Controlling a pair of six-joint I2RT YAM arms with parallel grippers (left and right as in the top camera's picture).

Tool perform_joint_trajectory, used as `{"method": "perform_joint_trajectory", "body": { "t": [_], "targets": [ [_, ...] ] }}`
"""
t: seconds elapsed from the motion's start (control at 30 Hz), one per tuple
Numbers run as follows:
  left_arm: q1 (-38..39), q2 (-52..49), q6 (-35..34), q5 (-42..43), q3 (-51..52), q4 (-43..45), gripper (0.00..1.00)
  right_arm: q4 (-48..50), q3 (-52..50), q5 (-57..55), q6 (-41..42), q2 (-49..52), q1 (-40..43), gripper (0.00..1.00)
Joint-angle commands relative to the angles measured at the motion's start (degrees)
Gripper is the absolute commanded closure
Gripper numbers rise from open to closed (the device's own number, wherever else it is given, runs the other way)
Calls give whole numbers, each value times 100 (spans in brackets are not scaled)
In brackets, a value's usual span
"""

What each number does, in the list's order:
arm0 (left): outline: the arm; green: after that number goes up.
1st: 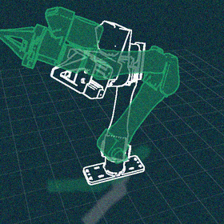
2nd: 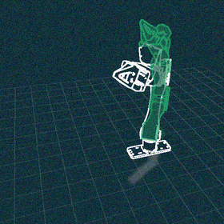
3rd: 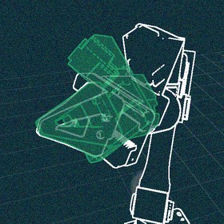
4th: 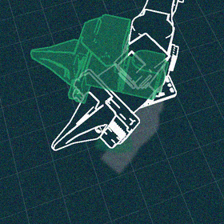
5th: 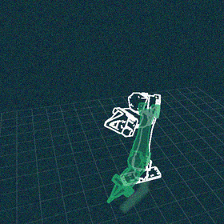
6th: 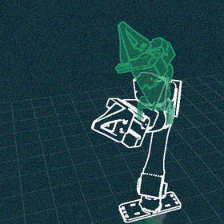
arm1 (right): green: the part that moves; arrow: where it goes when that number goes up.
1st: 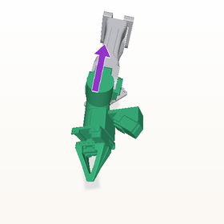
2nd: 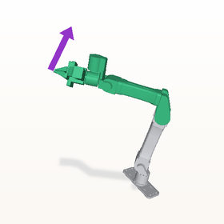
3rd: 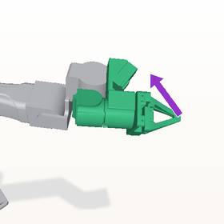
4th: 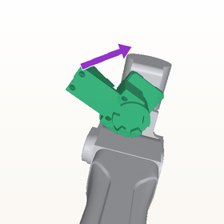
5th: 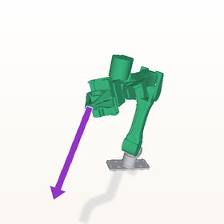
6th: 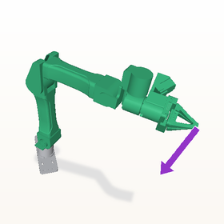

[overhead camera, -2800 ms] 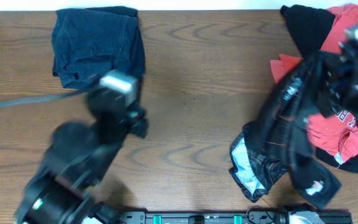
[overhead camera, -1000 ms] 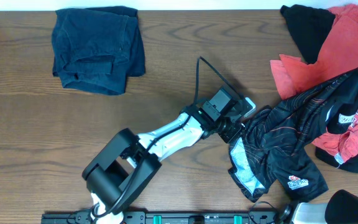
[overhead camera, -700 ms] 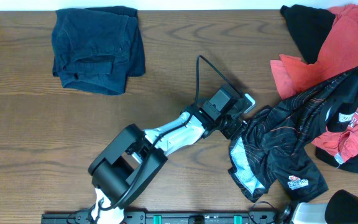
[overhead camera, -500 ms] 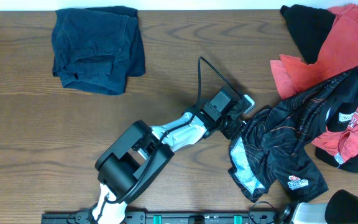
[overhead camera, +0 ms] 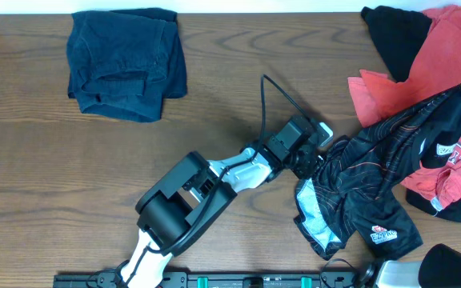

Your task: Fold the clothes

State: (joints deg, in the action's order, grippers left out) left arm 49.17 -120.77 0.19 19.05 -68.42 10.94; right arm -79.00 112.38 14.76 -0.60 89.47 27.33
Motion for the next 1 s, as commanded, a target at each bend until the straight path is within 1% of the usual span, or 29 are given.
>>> {"method": "perform_joint_trajectory", "body": {
  "t": [0.0,0.03,0.1,0.17,0.23,0.3,0.33,0.37,0.47,0.53,0.67,0.73,0.8,0.97],
  "targets": [
    [210,-179,-48,-28,-22,-76,37,20,42,70,-76,-63,9,98],
    [256,-162,-48,-31,-22,-81,37,22,42,70,-79,-63,9,98],
    [328,-107,20,-76,-22,-184,42,33,42,70,-76,-63,9,98],
    [343,-57,17,-140,-22,-284,50,35,42,72,-76,-63,9,97],
    [341,-42,15,-142,-22,-319,61,35,42,72,-76,-63,9,98],
    [341,-42,17,-192,-22,-332,78,35,42,72,-76,-63,9,97],
    [341,-39,15,-267,-22,-328,88,33,42,76,-76,-63,9,97],
    [330,-35,13,-365,-22,-315,94,33,42,90,-76,-63,9,97],
    [262,92,9,-756,-44,-363,94,28,42,138,-76,-63,9,98],
    [160,315,-20,-1228,-50,-542,94,28,42,140,-76,-63,9,98],
    [-216,1137,-24,-2487,-52,-1202,94,37,42,225,-76,-63,9,98],
    [-494,1657,-24,-2889,-52,-1556,94,37,42,225,-79,-63,9,98],
    [-822,2214,-4,-3027,-55,-1871,94,39,42,225,-79,-63,9,99],
    [-1762,3757,-9,-3023,-57,-2452,94,101,42,273,-85,-63,9,99]
  ]
}}
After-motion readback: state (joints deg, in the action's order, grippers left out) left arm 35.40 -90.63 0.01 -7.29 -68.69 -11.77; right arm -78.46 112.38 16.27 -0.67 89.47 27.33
